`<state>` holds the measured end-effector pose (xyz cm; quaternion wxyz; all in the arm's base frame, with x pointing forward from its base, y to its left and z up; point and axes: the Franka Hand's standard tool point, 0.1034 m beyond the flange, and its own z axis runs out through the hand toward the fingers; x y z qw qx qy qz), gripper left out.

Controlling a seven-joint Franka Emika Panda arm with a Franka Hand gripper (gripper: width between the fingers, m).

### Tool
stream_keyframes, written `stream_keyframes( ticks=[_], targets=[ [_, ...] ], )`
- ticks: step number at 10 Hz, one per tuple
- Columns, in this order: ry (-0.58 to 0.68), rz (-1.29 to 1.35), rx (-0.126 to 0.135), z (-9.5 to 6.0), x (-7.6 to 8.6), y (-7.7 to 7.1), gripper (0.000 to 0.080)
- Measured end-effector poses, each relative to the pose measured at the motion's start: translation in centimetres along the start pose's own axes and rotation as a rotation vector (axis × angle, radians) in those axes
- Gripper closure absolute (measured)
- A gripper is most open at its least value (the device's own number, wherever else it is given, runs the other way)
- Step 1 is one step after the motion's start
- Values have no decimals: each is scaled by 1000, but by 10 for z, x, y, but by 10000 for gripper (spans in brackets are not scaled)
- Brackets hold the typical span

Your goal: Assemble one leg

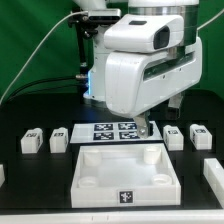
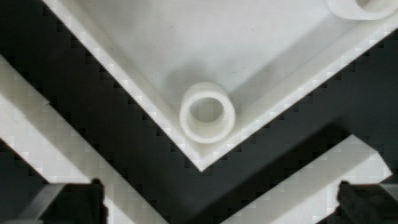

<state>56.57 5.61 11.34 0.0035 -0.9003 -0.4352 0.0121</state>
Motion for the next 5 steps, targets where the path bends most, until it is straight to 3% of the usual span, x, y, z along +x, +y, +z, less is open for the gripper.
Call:
stream_keyframes(
  ticks=[5],
  targets=[
    [0, 0, 0, 0, 0, 0, 150]
  ],
)
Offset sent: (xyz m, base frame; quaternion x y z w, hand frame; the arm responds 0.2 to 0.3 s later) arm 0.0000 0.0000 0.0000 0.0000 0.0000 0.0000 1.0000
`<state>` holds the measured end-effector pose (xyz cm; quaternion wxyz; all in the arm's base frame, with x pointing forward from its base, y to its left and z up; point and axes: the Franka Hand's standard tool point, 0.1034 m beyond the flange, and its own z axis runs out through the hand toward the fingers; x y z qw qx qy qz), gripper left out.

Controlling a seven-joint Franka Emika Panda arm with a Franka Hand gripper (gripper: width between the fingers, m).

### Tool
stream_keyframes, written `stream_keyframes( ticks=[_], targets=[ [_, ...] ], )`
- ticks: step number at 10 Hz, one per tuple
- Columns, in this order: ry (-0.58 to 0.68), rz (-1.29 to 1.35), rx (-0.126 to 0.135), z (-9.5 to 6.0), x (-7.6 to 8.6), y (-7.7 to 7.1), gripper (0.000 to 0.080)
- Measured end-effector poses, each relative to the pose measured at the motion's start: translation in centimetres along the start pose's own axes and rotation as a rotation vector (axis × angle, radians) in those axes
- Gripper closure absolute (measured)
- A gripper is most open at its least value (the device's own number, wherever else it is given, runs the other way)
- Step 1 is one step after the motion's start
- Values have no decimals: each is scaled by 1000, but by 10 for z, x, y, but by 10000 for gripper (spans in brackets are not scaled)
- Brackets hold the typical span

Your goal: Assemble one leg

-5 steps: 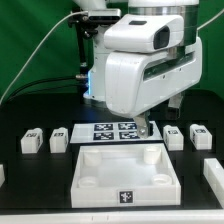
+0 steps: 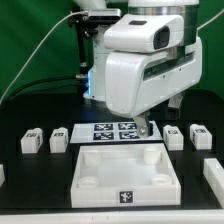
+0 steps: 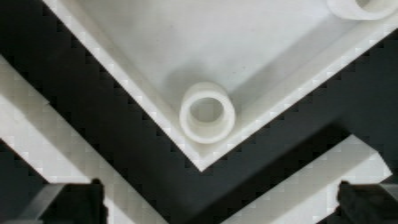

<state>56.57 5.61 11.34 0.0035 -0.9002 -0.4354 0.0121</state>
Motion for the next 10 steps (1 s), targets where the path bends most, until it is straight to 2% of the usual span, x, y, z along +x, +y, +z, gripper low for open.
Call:
stream_keyframes(
  ticks=[2, 3, 4, 6, 7, 9, 10],
  targets=[
    [4, -27, -3, 1, -1, -1, 150],
    [16, -53, -14, 9, -10, -10, 150],
    [9, -190, -10, 17, -29, -24, 150],
    [18, -381, -22, 34, -63, -52, 150],
    [24, -520, -27, 46, -81, -60, 150],
    [32, -692, -20, 75, -110, -68, 150],
    [40, -658, -18, 88, -113, -70, 150]
  ],
)
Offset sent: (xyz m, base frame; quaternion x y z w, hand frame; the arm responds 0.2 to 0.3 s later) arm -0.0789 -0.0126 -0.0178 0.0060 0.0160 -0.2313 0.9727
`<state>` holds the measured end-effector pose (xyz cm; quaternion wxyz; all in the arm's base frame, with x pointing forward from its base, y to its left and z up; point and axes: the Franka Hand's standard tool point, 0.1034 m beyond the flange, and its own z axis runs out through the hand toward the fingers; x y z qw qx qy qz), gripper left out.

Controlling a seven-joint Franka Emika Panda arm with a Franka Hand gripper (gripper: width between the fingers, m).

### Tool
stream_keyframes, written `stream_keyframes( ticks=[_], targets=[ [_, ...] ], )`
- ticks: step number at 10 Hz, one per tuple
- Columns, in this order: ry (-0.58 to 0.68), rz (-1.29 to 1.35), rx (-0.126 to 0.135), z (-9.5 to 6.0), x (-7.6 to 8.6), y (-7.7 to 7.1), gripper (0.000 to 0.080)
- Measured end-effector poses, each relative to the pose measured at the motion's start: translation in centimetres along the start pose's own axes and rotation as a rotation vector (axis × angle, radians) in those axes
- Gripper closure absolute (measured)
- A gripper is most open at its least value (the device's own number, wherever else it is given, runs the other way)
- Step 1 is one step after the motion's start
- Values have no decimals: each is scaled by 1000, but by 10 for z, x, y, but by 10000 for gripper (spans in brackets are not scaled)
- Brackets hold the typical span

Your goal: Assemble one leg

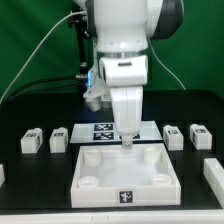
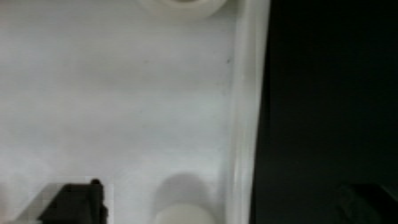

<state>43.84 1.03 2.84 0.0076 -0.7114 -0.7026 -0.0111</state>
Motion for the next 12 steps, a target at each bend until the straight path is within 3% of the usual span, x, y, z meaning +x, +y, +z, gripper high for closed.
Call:
stream_keyframes(
  ticks=[2, 4, 7, 8, 9, 12],
  targets=[
    [9, 12, -1, 17, -4, -3, 150],
    [10, 16, 4, 20, -4, -4, 150],
    [10, 17, 5, 20, -5, -5, 555],
    [10, 17, 5, 20, -5, -5, 555],
    [10, 17, 5, 20, -5, -5, 726],
    [10, 19, 5, 20, -5, -5, 744]
  ],
)
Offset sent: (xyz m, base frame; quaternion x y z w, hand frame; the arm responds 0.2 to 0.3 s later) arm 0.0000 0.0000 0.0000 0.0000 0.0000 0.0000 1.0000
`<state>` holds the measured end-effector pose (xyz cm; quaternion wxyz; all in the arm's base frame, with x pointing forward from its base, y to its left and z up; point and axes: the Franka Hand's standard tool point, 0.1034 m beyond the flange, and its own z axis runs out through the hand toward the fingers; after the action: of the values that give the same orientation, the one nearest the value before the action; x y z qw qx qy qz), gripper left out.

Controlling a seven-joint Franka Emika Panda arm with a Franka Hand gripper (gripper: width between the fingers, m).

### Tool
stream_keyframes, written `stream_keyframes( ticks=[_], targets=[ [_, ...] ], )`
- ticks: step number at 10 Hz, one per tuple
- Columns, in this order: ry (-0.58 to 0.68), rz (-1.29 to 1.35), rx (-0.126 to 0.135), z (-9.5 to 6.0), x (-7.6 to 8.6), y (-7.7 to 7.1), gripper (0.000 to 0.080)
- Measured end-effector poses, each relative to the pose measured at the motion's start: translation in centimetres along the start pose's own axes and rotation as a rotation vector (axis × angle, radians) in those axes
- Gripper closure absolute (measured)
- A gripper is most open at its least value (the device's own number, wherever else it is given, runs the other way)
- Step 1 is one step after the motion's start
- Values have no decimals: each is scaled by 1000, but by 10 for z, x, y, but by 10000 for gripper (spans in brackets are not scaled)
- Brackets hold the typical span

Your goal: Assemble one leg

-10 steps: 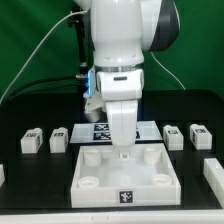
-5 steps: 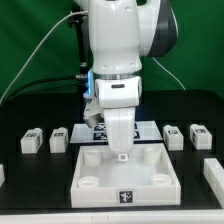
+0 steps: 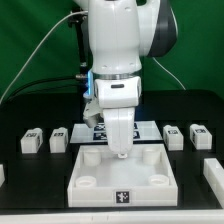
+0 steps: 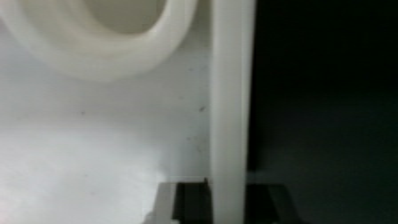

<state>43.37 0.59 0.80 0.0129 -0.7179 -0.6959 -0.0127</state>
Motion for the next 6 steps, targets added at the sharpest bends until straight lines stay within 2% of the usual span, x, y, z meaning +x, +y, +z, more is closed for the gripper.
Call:
stream_keyframes(
  ticks=[4, 6],
  targets=[
    [0, -1, -1, 0, 0, 1, 744],
    [12, -19, -18, 1, 14, 16, 742]
  ],
)
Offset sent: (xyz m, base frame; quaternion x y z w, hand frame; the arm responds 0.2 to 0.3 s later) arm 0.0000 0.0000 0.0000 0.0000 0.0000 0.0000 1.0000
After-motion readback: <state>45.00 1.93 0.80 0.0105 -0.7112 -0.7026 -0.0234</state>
